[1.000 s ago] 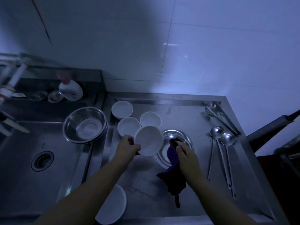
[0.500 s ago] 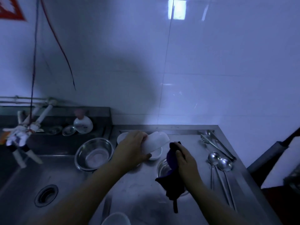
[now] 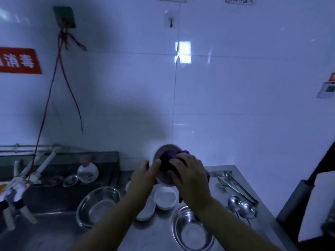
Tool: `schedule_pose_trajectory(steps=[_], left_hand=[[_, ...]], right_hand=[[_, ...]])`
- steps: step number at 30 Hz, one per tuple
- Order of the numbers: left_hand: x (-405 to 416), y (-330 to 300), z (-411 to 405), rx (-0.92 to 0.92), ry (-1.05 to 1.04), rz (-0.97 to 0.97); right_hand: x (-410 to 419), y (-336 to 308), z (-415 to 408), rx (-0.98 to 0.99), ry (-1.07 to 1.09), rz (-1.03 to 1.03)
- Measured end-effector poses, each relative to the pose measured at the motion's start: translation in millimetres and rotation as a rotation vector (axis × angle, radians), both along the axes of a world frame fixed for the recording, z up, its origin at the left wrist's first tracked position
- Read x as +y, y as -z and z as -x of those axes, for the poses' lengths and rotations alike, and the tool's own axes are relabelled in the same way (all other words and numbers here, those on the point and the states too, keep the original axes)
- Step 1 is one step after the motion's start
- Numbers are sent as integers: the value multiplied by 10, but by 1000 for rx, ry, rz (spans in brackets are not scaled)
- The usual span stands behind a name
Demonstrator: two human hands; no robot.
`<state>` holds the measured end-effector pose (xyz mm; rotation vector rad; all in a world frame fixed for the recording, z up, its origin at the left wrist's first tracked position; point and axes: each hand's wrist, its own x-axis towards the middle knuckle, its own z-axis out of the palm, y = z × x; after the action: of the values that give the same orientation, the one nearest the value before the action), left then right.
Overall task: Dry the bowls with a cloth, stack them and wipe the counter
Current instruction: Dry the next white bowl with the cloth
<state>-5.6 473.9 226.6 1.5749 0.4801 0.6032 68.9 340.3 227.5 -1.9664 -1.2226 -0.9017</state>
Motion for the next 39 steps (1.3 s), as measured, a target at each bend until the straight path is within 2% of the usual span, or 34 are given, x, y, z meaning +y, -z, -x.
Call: schedule_pose_trajectory(steps=[1, 3, 7, 11, 17, 20, 25, 29, 32, 35, 39], left_hand=[[-28, -25, -7, -23, -2, 66], [-73, -60, -4, -58, -7, 148], [-152, -101, 31, -87, -13, 185], [-176, -190, 47, -91, -34, 116], [-88, -246, 160, -97, 55, -159], [-55, -322, 165, -49, 95, -288], [-74, -399, 130, -13, 79, -232], [-174, -425, 111, -60, 50, -147], [-192, -440, 121, -105, 75, -168], [-125, -450, 156, -110, 129, -208], [29, -605, 148, 180, 409, -351]], right_hand=[[20, 10, 20, -107, 40, 80], [42, 36, 88, -157, 53, 131], [86, 87, 343, 30, -35, 30], [70, 198, 478, 28, -101, 23], [-150, 151, 48, -499, -170, 119], [-247, 17, -191, -655, -268, 142], [-209, 17, -168, -625, -244, 162], [-81, 157, 121, -475, -142, 67], [3, 260, 263, -363, -125, -12], [-61, 259, 145, -431, -201, 19], [-260, 146, -130, -656, -431, 170]])
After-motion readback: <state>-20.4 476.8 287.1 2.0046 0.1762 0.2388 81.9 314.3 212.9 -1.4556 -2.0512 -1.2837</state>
